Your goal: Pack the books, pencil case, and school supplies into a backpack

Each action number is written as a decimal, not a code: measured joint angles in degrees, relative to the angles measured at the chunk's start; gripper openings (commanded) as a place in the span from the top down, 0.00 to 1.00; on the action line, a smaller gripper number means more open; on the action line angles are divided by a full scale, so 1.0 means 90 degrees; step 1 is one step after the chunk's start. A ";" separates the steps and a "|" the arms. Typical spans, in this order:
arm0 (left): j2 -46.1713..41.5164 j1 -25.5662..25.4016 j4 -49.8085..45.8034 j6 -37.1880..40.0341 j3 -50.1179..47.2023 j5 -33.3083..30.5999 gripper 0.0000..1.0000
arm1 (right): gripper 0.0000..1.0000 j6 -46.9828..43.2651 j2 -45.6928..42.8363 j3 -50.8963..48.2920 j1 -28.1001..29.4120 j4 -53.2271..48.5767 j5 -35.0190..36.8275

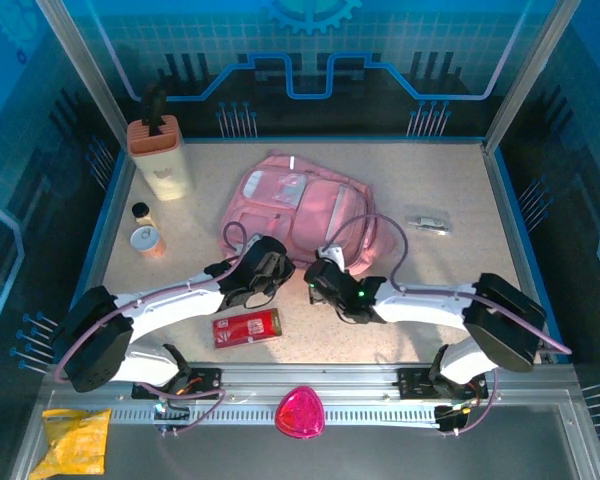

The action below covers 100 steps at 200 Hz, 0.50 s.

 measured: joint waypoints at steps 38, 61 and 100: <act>-0.0221 0.0260 -0.0148 0.0083 -0.0206 -0.0010 1.00 | 0.96 0.0175 -0.1163 -0.0952 -0.0593 -0.0143 -0.0284; -0.0321 0.0330 -0.0321 0.0165 -0.0245 -0.0100 1.00 | 0.90 0.0085 -0.1484 -0.1151 -0.0872 -0.0478 -0.0267; -0.0338 0.0335 -0.0325 0.0187 -0.0243 -0.0124 1.00 | 0.73 -0.0391 -0.1324 -0.1081 -0.0974 -0.0401 -0.0843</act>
